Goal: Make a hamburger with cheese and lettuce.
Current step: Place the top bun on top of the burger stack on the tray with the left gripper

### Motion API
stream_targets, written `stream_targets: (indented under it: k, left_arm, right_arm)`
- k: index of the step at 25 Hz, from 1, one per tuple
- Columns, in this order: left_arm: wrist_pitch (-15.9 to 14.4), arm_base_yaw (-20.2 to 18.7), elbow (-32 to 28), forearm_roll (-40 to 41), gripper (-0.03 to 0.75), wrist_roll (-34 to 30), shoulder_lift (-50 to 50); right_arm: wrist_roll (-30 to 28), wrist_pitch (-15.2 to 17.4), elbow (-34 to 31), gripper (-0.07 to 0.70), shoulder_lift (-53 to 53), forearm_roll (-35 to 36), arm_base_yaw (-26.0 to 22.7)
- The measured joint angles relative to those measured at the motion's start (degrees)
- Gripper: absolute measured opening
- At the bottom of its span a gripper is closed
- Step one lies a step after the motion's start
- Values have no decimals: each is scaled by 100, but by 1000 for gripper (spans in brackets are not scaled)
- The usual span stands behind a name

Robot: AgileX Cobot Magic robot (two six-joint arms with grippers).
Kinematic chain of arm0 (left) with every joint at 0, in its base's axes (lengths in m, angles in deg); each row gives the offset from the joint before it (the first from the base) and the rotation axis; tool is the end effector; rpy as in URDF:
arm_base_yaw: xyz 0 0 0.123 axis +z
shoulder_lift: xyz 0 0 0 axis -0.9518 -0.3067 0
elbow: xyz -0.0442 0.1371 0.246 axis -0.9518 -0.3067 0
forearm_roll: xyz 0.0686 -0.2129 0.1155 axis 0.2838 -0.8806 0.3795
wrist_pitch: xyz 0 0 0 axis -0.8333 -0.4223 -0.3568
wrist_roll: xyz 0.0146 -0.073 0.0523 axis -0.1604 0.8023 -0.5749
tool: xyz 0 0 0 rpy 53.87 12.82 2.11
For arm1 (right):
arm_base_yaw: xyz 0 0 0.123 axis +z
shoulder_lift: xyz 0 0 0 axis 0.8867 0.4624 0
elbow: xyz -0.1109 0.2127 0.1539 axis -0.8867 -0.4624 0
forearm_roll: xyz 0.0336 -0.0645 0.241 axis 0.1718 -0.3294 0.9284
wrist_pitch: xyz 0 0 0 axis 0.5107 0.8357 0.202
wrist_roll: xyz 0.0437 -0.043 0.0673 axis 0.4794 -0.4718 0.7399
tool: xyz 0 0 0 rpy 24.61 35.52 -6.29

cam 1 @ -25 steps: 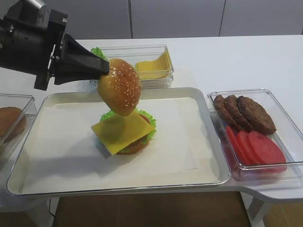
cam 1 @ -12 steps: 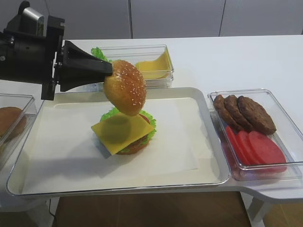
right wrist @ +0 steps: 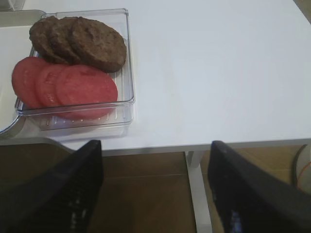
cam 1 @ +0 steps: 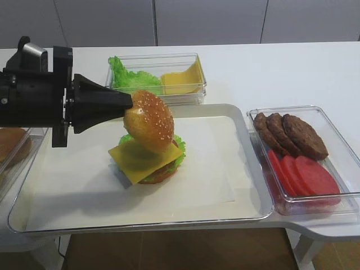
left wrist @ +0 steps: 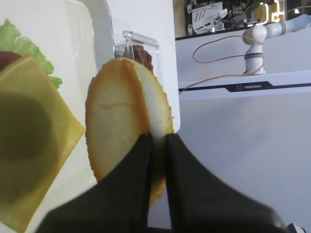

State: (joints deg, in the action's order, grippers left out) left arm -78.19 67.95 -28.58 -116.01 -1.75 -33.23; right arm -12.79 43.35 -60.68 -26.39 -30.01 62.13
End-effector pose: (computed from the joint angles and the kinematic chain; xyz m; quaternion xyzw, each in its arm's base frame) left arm 0.2487 -0.1002 0.2436 -0.0380 0.7855 -0.5956 0.1639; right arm -0.0101 0.0043 0.2644 0.0003 0.8735 0.0241 0.4862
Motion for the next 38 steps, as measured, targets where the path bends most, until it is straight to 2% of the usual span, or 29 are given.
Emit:
stream_targets:
  k: [8,13,25,31,38]
  left_arm:
    - [297,0,-65,-395,50,-139,0]
    - [334,0,-65,-428,49,-148,-43]
    - [236,0,-65,-450,49,-170,-400]
    - [-7,0,-65,-450,49,-170,-517]
    - [-16,0,-65,-461,49,-191,-607]
  right_arm:
    - [0,0,0,511,0,0,0]
    - [0,0,0,511,0,0,0]
    - [0,0,0,511,0,0,0]
    - [0,0,0,511,0,0,0]
    - [0,0,0,511,0,0,0]
